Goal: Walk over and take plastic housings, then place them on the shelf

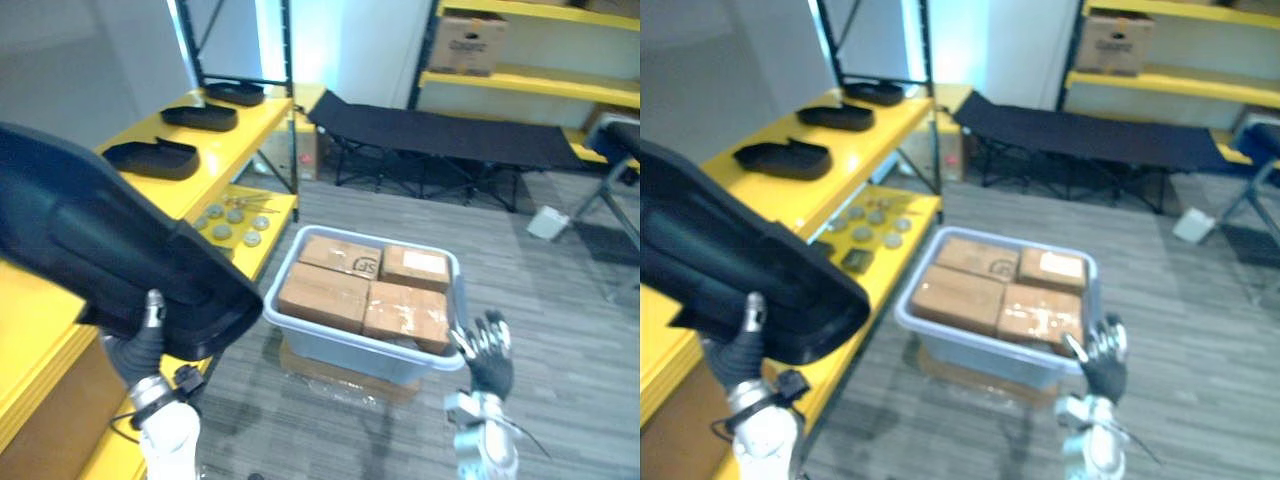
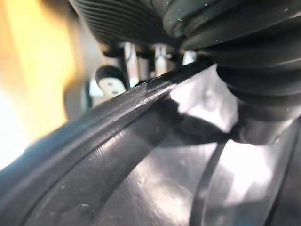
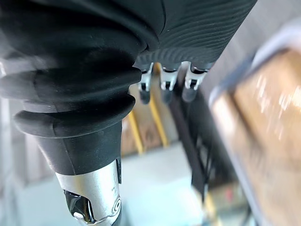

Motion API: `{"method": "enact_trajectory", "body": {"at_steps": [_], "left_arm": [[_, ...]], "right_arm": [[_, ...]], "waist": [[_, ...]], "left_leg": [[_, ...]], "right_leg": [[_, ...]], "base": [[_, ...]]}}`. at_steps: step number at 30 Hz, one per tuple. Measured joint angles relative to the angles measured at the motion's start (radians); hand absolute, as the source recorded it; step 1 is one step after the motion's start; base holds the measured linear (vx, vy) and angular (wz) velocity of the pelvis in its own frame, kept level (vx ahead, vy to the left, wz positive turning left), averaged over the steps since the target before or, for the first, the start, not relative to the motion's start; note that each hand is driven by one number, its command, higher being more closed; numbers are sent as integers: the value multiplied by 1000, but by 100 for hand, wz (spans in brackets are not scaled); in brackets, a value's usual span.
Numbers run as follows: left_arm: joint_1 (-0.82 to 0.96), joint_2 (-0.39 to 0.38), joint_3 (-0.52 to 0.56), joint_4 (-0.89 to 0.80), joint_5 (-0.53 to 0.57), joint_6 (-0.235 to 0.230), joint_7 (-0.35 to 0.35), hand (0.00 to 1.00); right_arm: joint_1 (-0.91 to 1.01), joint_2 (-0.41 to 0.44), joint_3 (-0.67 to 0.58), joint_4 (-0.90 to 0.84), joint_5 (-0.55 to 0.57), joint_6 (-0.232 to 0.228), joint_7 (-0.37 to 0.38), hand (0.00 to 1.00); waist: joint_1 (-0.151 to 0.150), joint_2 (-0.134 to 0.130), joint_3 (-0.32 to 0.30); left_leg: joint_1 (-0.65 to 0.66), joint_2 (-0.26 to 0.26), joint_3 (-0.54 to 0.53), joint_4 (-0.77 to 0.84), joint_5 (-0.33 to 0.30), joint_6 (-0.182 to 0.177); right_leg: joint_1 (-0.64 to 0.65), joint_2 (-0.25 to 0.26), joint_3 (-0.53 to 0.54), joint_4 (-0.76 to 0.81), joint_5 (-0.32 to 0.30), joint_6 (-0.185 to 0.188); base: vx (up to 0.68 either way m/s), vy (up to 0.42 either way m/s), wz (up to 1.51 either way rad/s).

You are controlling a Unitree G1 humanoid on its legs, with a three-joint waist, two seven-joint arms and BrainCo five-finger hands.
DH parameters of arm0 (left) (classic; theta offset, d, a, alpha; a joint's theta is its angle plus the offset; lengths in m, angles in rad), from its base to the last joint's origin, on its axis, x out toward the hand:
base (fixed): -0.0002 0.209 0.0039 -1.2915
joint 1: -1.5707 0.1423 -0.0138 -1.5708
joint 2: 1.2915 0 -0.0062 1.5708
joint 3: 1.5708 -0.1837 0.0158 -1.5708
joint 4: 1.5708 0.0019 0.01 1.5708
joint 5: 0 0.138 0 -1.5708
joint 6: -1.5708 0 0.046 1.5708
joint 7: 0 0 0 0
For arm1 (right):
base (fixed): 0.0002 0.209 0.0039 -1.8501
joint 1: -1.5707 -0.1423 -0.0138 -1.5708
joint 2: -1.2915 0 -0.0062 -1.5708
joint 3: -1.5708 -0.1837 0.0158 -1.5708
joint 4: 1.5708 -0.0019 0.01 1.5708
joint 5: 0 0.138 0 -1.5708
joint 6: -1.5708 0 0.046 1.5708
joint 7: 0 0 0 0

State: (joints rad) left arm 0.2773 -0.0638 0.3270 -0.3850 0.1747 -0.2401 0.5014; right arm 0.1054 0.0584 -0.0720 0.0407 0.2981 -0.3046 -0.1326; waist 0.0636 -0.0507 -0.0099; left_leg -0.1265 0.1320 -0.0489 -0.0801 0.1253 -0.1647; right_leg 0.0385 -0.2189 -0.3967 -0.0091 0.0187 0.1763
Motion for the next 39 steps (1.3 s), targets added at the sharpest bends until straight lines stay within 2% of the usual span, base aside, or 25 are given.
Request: {"method": "enact_trajectory", "body": {"at_steps": [2, 4, 5, 6, 9, 10, 11, 13, 16, 18, 21, 22, 23, 24, 25, 26, 27, 28, 29, 30, 31, 33, 34, 37, 39], "left_arm": [[-1, 0, 20, -13, 1, 0, 2, 100], [0, -1, 73, -33, 1, 0, 13, 100], [0, -1, 88, -37, 1, 0, 20, 100], [-1, 1, 107, -51, 1, 1, 30, 100], [-19, 18, 110, -73, 5, 0, 42, 100], [-37, 20, 98, -73, 5, 1, 44, 100], [-48, 20, 89, -72, 5, 1, 44, 100], [-54, 16, 60, -60, 5, 1, 45, 100], [-52, 15, 5, -52, 29, 1, 42, 100], [-51, 14, -34, -49, 42, 1, 34, 100], [-53, 15, -70, -49, 40, 0, 23, 100], [-57, 14, -99, -47, 36, 0, 20, 100], [-50, 14, -113, -45, 36, 0, 19, 100], [-47, 20, -134, -37, 33, 1, 12, 100], [-69, 29, -152, -13, 29, 1, -3, 100], [-82, 28, -155, 2, 29, 1, -8, 100], [-90, 26, -158, 19, 26, 1, -23, 100], [-85, 25, -160, 20, 23, 1, -28, 100], [-76, 26, -163, 19, 18, -1, -34, 100], [-72, 27, -172, 16, 18, -3, -45, 100], [-90, 42, -185, 16, 19, -8, -56, 100], [-97, 60, -201, 11, 19, -12, -68, 100], [-105, 65, -203, 13, 20, -10, -87, 100], [-123, 69, -184, 4, 22, -11, -91, 100], [-171, 106, -166, -36, 24, -17, -89, 100]], "right_arm": [[-36, -7, 5, 15, 0, 0, -1, 0], [-106, -23, 45, 25, -12, 0, 0, 0], [-127, -21, 60, 30, -20, 0, 0, 0], [-169, -19, 93, 45, -36, 0, -1, 0], [-222, 7, 126, 53, -68, 1, -2, 0], [-223, 14, 125, 48, -78, 0, -8, 0], [-221, 14, 125, 47, -78, 0, -13, 0], [-199, 14, 124, 45, -78, 1, -22, 0], [-153, 10, 101, 29, -78, 1, -26, 0], [-136, -11, 86, 7, -78, 0, -40, 0], [-133, -24, 62, -16, -75, -4, -41, 0], [-131, -30, 54, -35, -75, -5, -41, 0], [-131, -34, 51, -35, -75, -6, -41, 0], [-124, -35, 48, -40, -75, -6, -42, 0], [-122, -38, 23, -53, -77, -4, -43, 0], [-125, -47, 6, -67, -77, -4, -43, 0], [-151, -62, -10, -81, -77, -4, -43, 0], [-157, -65, -12, -85, -76, -4, -43, 0], [-156, -65, -13, -103, -76, -4, -43, 0], [-139, -64, -14, -142, -77, -6, -42, 0], [-129, -42, -20, -156, -77, -15, -41, 0], [-130, -22, -21, -156, -77, -15, -40, 0], [-131, 8, -12, -156, -79, -14, -39, 0], [-153, 21, 28, -153, -79, -14, -37, 0], [-199, 20, 54, -142, -75, -22, -19, 0]], "waist": [[15, -9, 3], [70, -34, 23], [77, -39, 30], [91, -55, 42], [90, -89, 63], [85, -102, 71], [84, -109, 74], [83, -108, 85], [65, -100, 93], [49, -73, 116], [37, -56, 130], [31, -42, 149], [31, -37, 152], [24, -28, 156], [2, -31, 162], [0, -22, 168], [5, -4, 181], [9, -9, 184], [14, 2, 181], [2, 25, 172], [-21, 11, 178], [-20, -15, 187], [-24, -28, 191], [-18, -21, 197], [-14, -11, 203]], "left_leg": [[-17, -9, -40, 0, 7, 1], [-33, -28, -108, 1, 12, 4], [-32, -29, -111, 1, 12, 4], [-33, -30, -114, 1, 12, 5], [-62, -33, -129, 0, 9, 4], [-78, -35, -135, 0, 11, 4], [-85, -35, -135, 0, 12, 4], [-84, -25, -131, 0, 14, 4], [-85, -17, -140, 10, 23, -5], [-83, -24, -177, 24, 21, -8], [-122, -44, -259, 63, 16, -16], [-134, -52, -302, 72, 21, -22], [-141, -53, -303, 69, 25, -9], [-166, -46, -230, 55, 18, 154], [-210, -13, -44, 74, -51, 274], [-235, 10, 45, 100, -90, 296], [-304, 54, 167, 267, -119, 210], [-319, 56, 168, 359, -128, 196], [-317, 43, 166, 471, -140, 186], [-278, 35, 168, 471, -188, 128], [-263, 13, 162, 429, -188, 77], [-256, -6, 171, 413, -185, 78], [-262, -17, 178, 427, -193, 90], [-268, -18, 202, 467, -216, 114], [-311, -6, 197, 557, -278, 120]], "right_leg": [[16, -1, -45, 0, -3, 1], [33, -10, -100, 29, -18, -8], [31, -13, -100, 41, -22, -7], [25, -17, -99, 58, -32, -8], [1, -13, -63, 66, -63, -15], [-25, -6, 32, 81, -105, -19], [-43, -1, 73, 94, -126, -8], [-76, 19, 153, 134, -162, -17], [-67, 31, 152, 149, -158, -14], [-40, 35, 150, 157, -161, -18], [-31, 42, 134, 204, -224, -30], [-23, 44, 89, 246, -258, -38], [-22, 45, 67, 267, -275, -42], [-17, 43, 9, 281, -289, -55], [2, 42, -51, 259, -275, -55], [5, 45, -74, 257, -274, -55], [1, 25, -106, 264, -278, -61], [-2, 15, -106, 262, -278, -61], [-1, 12, -95, 262, -276, -55], [14, 26, -98, 257, -270, -45], [15, 1, -98, 262, -268, -42], [10, -14, -94, 258, -262, -37], [4, -31, -85, 259, -245, -30], [-5, -39, -38, 254, -201, -44], [-5, -29, -27, 254, -195, -41]], "base": [[38, -16, 91], [40, 28, 80], [29, 44, 30], [9, 22, 9], [-31, 0, 15], [-61, -1, 17], [-58, -24, -2], [-21, -60, -12], [48, -62, 8], [42, -31, 43], [-2, -48, 81], [-40, -74, 109], [-52, -76, 131], [-68, -84, 160], [-56, -75, 174], [-41, 32, 151], [5, 97, 69], [26, 120, 28], [71, 66, -4], [91, 129, 27], [87, 129, 32], [56, 106, 9], [78, 133, -10], [87, 180, -16], [67, 165, -9]]}}
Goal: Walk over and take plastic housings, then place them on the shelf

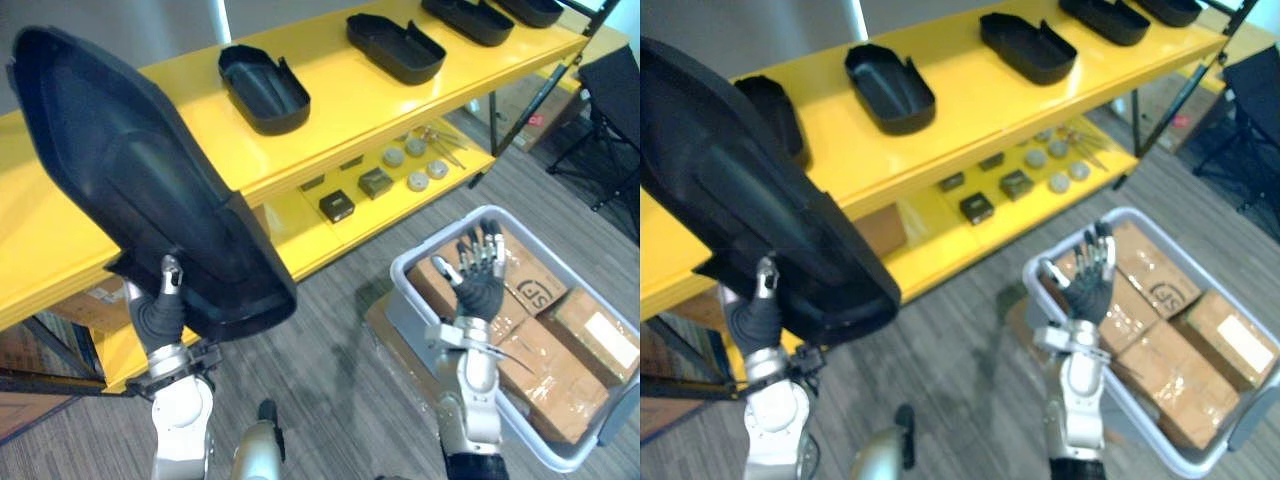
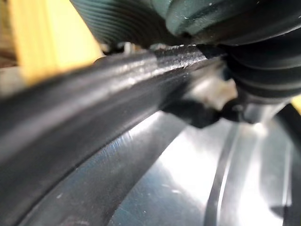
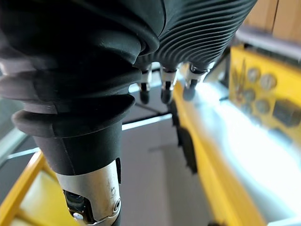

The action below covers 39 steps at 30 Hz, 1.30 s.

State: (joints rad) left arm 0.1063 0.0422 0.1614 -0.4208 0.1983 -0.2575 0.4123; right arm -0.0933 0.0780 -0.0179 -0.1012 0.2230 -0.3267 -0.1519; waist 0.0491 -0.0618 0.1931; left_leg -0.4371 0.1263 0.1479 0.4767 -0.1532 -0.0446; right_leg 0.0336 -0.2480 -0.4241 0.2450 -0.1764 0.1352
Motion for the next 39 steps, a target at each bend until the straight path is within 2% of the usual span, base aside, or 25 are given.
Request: {"method": "enact_trajectory", "body": {"at_steps": [4, 5, 6, 7, 8, 9, 10, 12, 14, 15, 16, 17, 18, 21, 24, 26, 27, 28, 29, 30, 31, 33, 36, 38, 39], "left_arm": [[-62, 51, 20, -32, 18, -9, 0, 100], [-71, 66, 17, -32, 19, -9, 0, 100], [-70, 73, 14, -32, 23, -9, 0, 100], [-65, 74, 15, -34, 40, -10, 0, 100], [-64, 78, 8, -35, 48, -11, -1, 100], [-69, 80, -2, -39, 48, -16, 0, 100], [-70, 83, -7, -40, 48, -21, 0, 100], [-68, 88, -20, -39, 55, -27, 0, 100], [-70, 90, -29, -30, 54, -28, -2, 100], [-70, 91, -29, -22, 53, -29, -4, 100], [-67, 91, -29, 2, 46, -29, -7, 100], [-66, 86, -30, 16, 45, -29, -7, 100], [-54, 57, -40, 34, 44, -25, -16, 100], [-19, 10, -86, 35, 46, -25, -48, 100], [-10, -20, -103, 35, 43, -25, -58, 100], [-4, -13, -142, 33, 42, -23, -59, 100], [-9, -15, -182, 35, 32, -22, -64, 100], [-19, -17, -200, 41, 11, -23, -65, 100], [-45, -12, -213, 53, -4, -22, -66, 100], [-71, -3, -216, 75, -2, -26, -70, 100], [-68, -6, -220, 81, -3, -24, -72, 100], [-61, -11, -225, 99, -3, -23, -82, 100], [-72, -7, -232, 137, -3, -23, -103, 100], [-72, -4, -247, 155, -4, -22, -103, 100], [-74, 2, -260, 159, -4, -22, -103, 100]], "right_arm": [[-9, -2, 18, 7, 0, 0, 16, 0], [-3, -3, 17, 9, -1, 0, 22, 0], [0, -3, 18, 9, -1, 0, 23, 0], [2, -3, 15, 13, -1, 0, 23, 0], [2, -3, 7, 26, -1, -1, 25, 0], [2, -4, 9, 35, -2, 0, 27, 0], [2, -4, 11, 35, -2, -1, 28, 0], [1, -8, 9, 33, -2, -2, 44, 0], [0, -18, 4, 33, -1, -2, 47, 0], [-3, -28, 1, 32, -1, -2, 48, 0], [-8, -42, 1, 31, -1, -2, 48, 0], [-10, -48, 1, 30, -1, -2, 48, 0], [-11, -72, 5, 31, 0, -1, 48, 0], [-44, -118, 8, 29, 1, -1, 48, 0], [-67, -122, 31, 26, 24, -4, 49, 0], [-77, -126, 51, 2, 38, -5, 49, 0], [-81, -138, 47, -11, 37, -8, 43, 0], [-93, -145, 48, -14, 36, -10, 41, 0], [-96, -144, 48, -24, 26, -12, 39, 0], [-88, -133, 46, -50, 16, -15, 36, 0], [-89, -133, 48, -50, 12, -17, 37, 0], [-97, -133, 48, -51, -2, -17, 38, 0], [-99, -129, 40, -51, -2, -19, 34, 0], [-99, -129, 37, -51, -2, -21, 19, 0], [-99, -128, 38, -47, -2, -21, 15, 0]], "waist": [[4, 15, 10], [-5, 14, 11], [-10, 19, 14], [-9, 23, 15], [-15, 45, 23], [-28, 47, 21], [-33, 49, 20], [-35, 45, 11], [-37, 38, -4], [-36, 35, -7], [-29, 17, -18], [-30, 23, -19], [-23, 64, -39], [-7, 111, -71], [-7, 112, -72], [-7, 117, -78], [-15, 116, -77], [-17, 126, -75], [-16, 132, -76], [-23, 117, -84], [-20, 125, -85], [-6, 125, -85], [-23, 122, -83], [-34, 122, -83], [-33, 126, -84]], "left_leg": [[-5, 2, -15, 95, -109, 9], [26, -18, -25, 93, -125, 27], [62, -30, -31, 82, -133, 36], [107, -37, -36, 59, -138, 42], [168, -33, -57, 15, -135, 51], [208, -35, -90, -24, -126, 59], [222, -35, -107, -44, -114, 54], [264, -48, -162, -120, -83, 40], [262, -62, -197, -145, -69, 27], [261, -72, -217, -152, -67, 23], [261, -90, -225, -152, -68, 11], [261, -97, -231, -148, -75, -2], [256, -70, -259, -161, -76, -24], [264, -39, -282, -190, -67, -64], [254, -53, -339, -146, -51, -93], [224, -51, -307, -132, -23, -129], [222, -47, -239, -143, 19, -89], [214, -33, -188, -151, 27, -77], [203, -23, -171, -161, 26, -77], [198, -28, -150, -190, 18, -76], [198, -16, -143, -209, 21, -77], [215, 2, -133, -261, 44, -75], [217, 79, -106, -266, 46, -79], [217, 120, -114, -278, 61, -105], [226, 140, -116, -299, 80, -133]], "right_leg": [[-11, -18, 37, 114, 0, 0], [-46, -53, 72, 251, 20, -29], [-83, -73, 104, 368, 74, -91], [-126, -87, 139, 475, 174, -157], [-172, -82, 188, 593, 276, -190], [-212, -53, 216, 672, 176, -157], [-228, -34, 222, 682, 128, -140], [-256, 67, 245, 494, 20, -115], [-260, 127, 280, 278, -7, -93], [-259, 153, 307, 159, -3, -88], [-254, 174, 348, -21, 73, -82], [-247, 177, 360, -55, 143, -58], [-223, 201, 336, -94, 166, -76], [-185, 230, 304, -130, 158, -91], [-133, 229, 250, -128, 136, -124], [-116, 216, 152, -72, 100, -158], [-175, 189, 93, 86, 45, -178], [-224, 184, 83, 157, -13, -174], [-220, 210, 102, 37, -14, -169], [-202, 208, 75, -86, 93, -149], [-195, 212, 55, -83, 104, -157], [-188, 214, 44, -79, 95, -171], [-186, 195, 42, -64, 93, -172], [-186, 170, 44, -49, 89, -161], [-186, 158, 49, -36, 83, -140]], "base": [[88, 198, 1], [158, 203, 32], [197, 184, 35], [252, 180, 40], [254, 130, 61], [212, 64, 76], [236, 30, 89], [273, -46, 91], [251, -137, 82], [309, -237, 90], [239, -216, 78], [302, -257, 72], [271, -174, 42], [223, -121, 32], [172, -75, 71], [158, -62, 156], [68, -36, 201], [-33, -11, 189], [-78, -22, 187], [-38, -60, 163], [51, -69, 133], [82, -49, 60], [60, 55, 33], [21, 204, 15], [19, 299, -15]]}}
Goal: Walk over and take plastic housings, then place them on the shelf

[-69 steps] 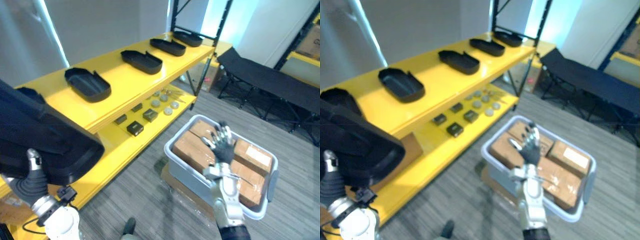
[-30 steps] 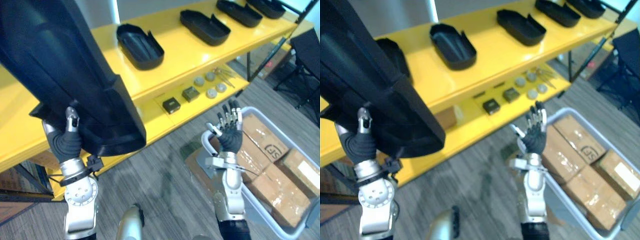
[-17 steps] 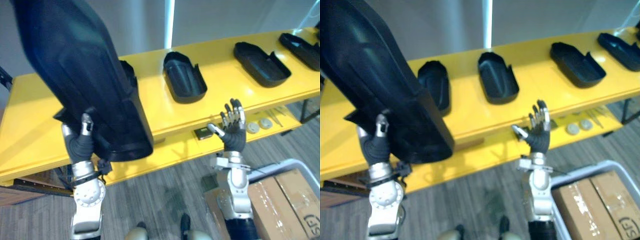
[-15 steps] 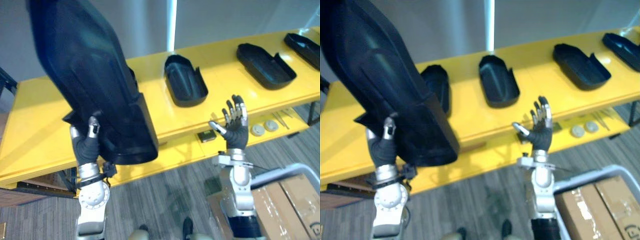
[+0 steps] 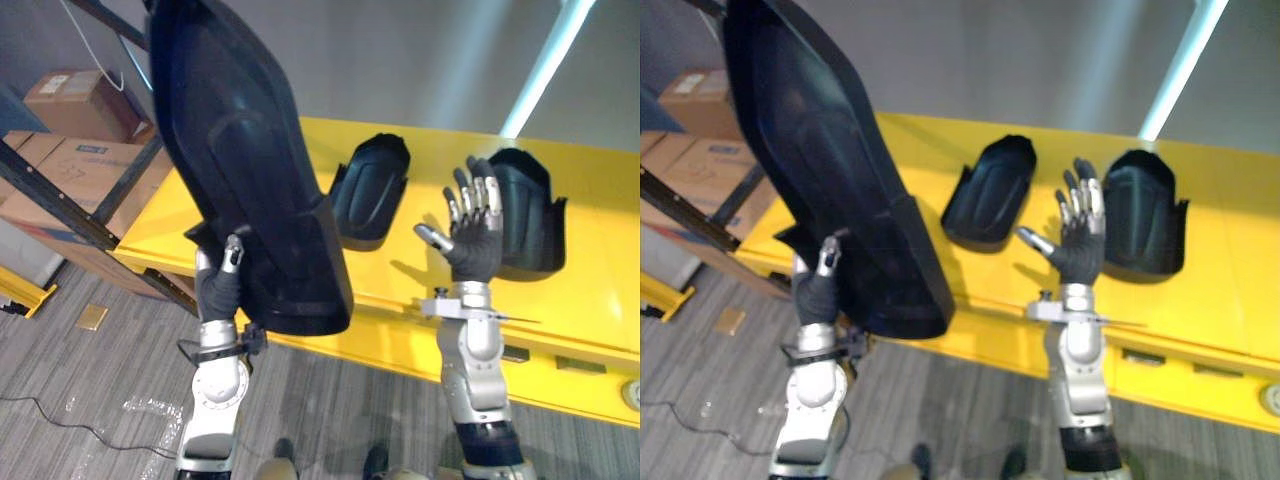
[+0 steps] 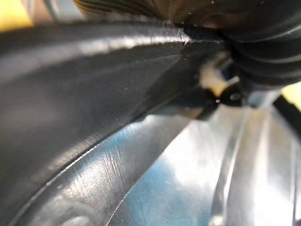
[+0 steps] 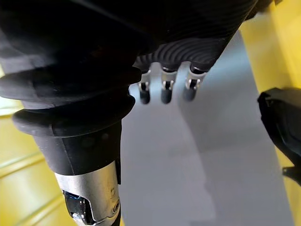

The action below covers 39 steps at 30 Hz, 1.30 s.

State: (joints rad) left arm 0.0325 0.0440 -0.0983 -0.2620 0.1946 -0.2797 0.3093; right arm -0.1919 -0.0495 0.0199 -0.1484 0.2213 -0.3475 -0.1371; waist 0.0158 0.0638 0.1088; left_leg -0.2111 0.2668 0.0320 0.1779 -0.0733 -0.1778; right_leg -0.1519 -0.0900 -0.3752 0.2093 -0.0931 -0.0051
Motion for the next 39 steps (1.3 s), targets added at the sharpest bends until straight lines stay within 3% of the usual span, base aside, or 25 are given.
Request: {"method": "enact_trajectory", "body": {"at_steps": [2, 3, 4, 7, 8, 9, 10, 12, 14, 15, 17, 19, 23, 25, 28, 30, 31, 32, 35, 39], "left_arm": [[-1, 13, -13, 0, 0, 0, 1, 100], [-6, 30, -27, 5, 0, 0, 0, 100], [-23, 72, -43, 16, 0, 0, -9, 100], [-34, 122, -22, 21, -1, 0, -9, 100], [-35, 128, -11, 21, 0, 0, -8, 100], [-37, 128, 12, 20, 0, 0, -7, 100], [-37, 127, 18, 20, 0, 0, -6, 100], [-34, 124, 17, 20, 0, 1, -8, 100], [-34, 111, 27, 20, 1, 1, -8, 100], [-33, 95, 28, 20, 2, 3, -9, 100], [-30, 61, 32, 20, 3, 4, -10, 100], [-23, 7, 47, 19, 0, 4, -9, 100], [22, -32, 69, -6, -2, 4, -9, 100], [29, -41, 85, -21, -2, 4, -9, 100], [26, -53, 81, -24, -2, 4, -9, 100], [27, -53, 81, -29, -2, 5, -5, 100], [26, -53, 77, -35, -1, 5, -4, 100], [20, -48, 66, -35, 0, 7, -2, 100], [-7, 4, 33, -35, 1, 24, -1, 100], [-27, 61, 61, -35, 3, 24, 3, 100]], "right_arm": [[3, 3, 1, -1, 0, 0, -11, 0], [24, 11, -3, -4, -3, 0, -17, 0], [76, 49, -20, -10, -11, 1, -16, 0], [106, 123, 1, -31, -41, 3, -15, 0], [104, 125, 14, -35, -43, 3, -15, 0], [101, 124, 34, -41, -48, 3, -14, 0], [101, 123, 46, -42, -49, 3, -14, 0], [104, 122, 69, -44, -49, 4, 3, 0], [98, 120, 88, -47, -49, 1, 17, 0], [108, 120, 92, -46, -48, 2, 26, 0], [123, 107, 85, -45, -47, 2, 26, 0], [131, 75, 69, -45, -48, 4, 26, 0], [131, 49, 40, -45, -37, 4, 29, 0], [131, 41, 37, -45, -34, 4, 30, 0], [130, 42, -10, -44, -19, 4, 26, 0], [130, 40, -26, -39, -20, 4, 21, 0], [130, 39, -30, -39, -20, 4, 21, 0], [134, 39, -37, -36, -21, 3, 10, 0], [154, 81, -51, -41, -50, 6, 4, 0], [95, 97, 3, -38, -91, 12, 4, 0]], "waist": [[4, 21, -11], [5, 27, -16], [-1, -26, -12], [8, -64, -19], [15, -60, -16], [22, -52, -13], [21, -50, -12], [13, -50, -11], [-1, -57, -17], [-12, -44, -9], [-19, -34, -7], [-18, -32, -6], [-14, -21, -9], [-12, -18, -10], [-23, -21, -9], [-23, -4, -17], [-24, 14, -21], [-26, 33, -20], [-35, -19, -13], [-3, -31, -4]], "left_leg": [[23, 27, -30, -8, 23, -18], [43, 25, -25, -2, -40, -52], [41, -39, -14, 40, -73, -22], [15, -97, 81, 159, -146, 40], [14, -98, 117, 174, -160, 54], [11, -95, 174, 182, -173, 77], [10, -93, 185, 182, -174, 84], [20, -80, 231, 165, -168, 93], [22, -86, 259, 135, -148, 90], [34, -88, 261, 100, -123, 89], [50, -84, 260, 70, -108, 84], [71, -69, 248, 76, -105, 83], [86, -70, 173, 120, -104, 85], [80, -75, 156, 136, -102, 82], [16, -74, 109, 183, -111, 78], [18, -55, 48, 60, -79, 39], [20, -44, 20, 3, -33, 31], [38, -38, -12, -23, -30, -11], [43, -133, -2, 19, -52, 37], [34, -144, 91, 147, -132, 83]], "right_leg": [[1, -4, 25, 19, -12, 48], [1, -19, 41, 40, -15, 80], [-1, -86, 60, 55, -4, 113], [-33, -149, 122, 39, 46, 145], [-46, -154, 121, 34, 64, 126], [-68, -165, 66, 55, 50, 63], [-82, -165, 42, 96, 35, 50], [-95, -80, 18, 197, -48, 61], [-74, -32, 18, 119, -77, 47], [-56, -11, 17, 58, -30, 38], [-33, 6, 18, 8, -9, 34], [0, 24, 19, -10, -7, 31], [53, 38, 42, -57, 5, 23], [60, 32, 53, -77, 11, 27], [68, -22, 54, -80, 23, 34], [71, -40, 71, -78, 31, 47], [73, -38, 75, -78, 35, 54], [85, -44, 81, -77, 35, 76], [90, -136, 90, -44, 59, 120], [37, -170, 163, 37, 74, 134]], "base": [[19, 327, -34], [12, 439, -25], [5, 512, -19], [-52, 346, -56], [-107, 383, -125], [-76, 215, -93], [-88, 226, -100], [-56, 144, -75], [1, 24, -48], [23, -1, -33], [36, -22, -12], [90, -86, -5], [90, -38, -14], [84, 50, -14], [72, 164, 19], [90, 239, -13], [105, 282, -25], [147, 371, -15], [109, 369, 13], [32, 237, -48]]}}
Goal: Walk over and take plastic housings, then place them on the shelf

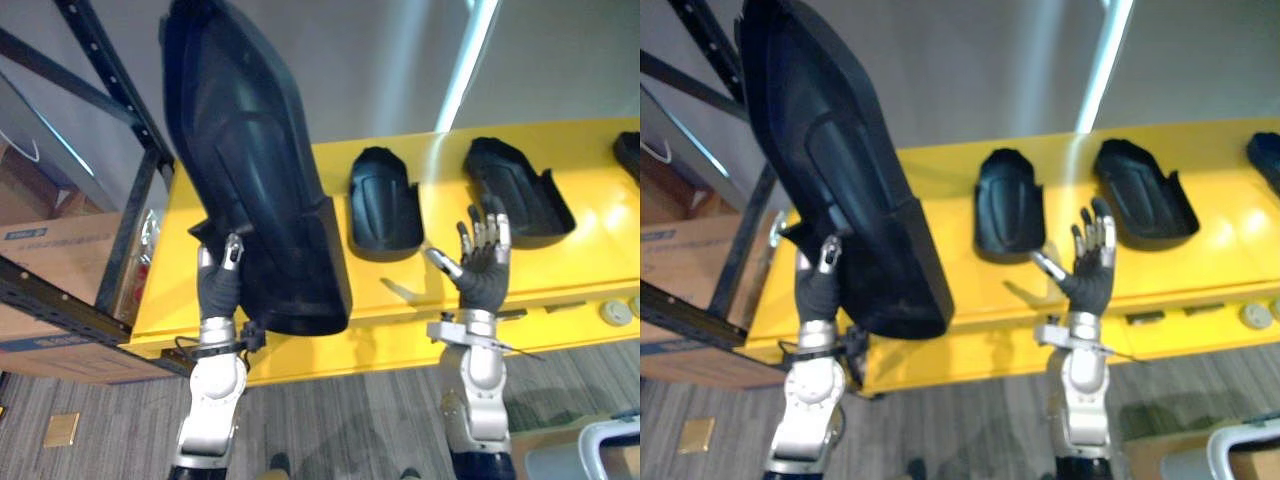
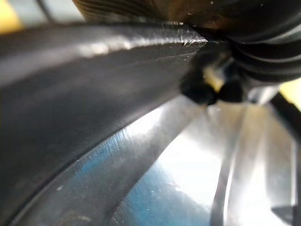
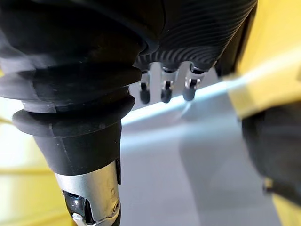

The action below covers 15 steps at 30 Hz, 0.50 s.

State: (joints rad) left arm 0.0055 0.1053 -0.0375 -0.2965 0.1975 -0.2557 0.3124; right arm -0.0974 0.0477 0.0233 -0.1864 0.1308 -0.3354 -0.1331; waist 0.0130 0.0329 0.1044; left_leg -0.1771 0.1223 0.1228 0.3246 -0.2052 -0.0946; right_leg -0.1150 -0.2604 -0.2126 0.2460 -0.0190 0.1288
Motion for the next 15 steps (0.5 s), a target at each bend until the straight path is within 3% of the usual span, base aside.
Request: {"method": "enact_trajectory", "body": {"at_steps": [5, 8, 15], "left_arm": [[-3, 3, 25, 0, 17, 3, 11, 100], [12, -40, 27, -5, 17, 7, 11, 100], [54, -74, 71, -58, 24, 25, 7, 100]], "right_arm": [[-12, 24, 51, 4, -8, 1, 4, 0], [18, 15, 44, 6, -6, 11, 9, 0], [90, 8, 3, 3, -6, 28, 25, 0]], "waist": [[-4, -23, 8], [-14, -23, 9], [-27, -23, 6]], "left_leg": [[1, 6, 50, -11, -5, 2], [13, 31, 49, -18, -5, -1], [93, 39, 49, -123, 18, -40]], "right_leg": [[-2, 14, -9, -74, 8, -12], [32, 45, -11, -122, 9, -12], [84, 66, -12, -159, 9, -11]], "base": [[-2, 14, -35], [-3, -99, -7], [10, -32, 1]]}}
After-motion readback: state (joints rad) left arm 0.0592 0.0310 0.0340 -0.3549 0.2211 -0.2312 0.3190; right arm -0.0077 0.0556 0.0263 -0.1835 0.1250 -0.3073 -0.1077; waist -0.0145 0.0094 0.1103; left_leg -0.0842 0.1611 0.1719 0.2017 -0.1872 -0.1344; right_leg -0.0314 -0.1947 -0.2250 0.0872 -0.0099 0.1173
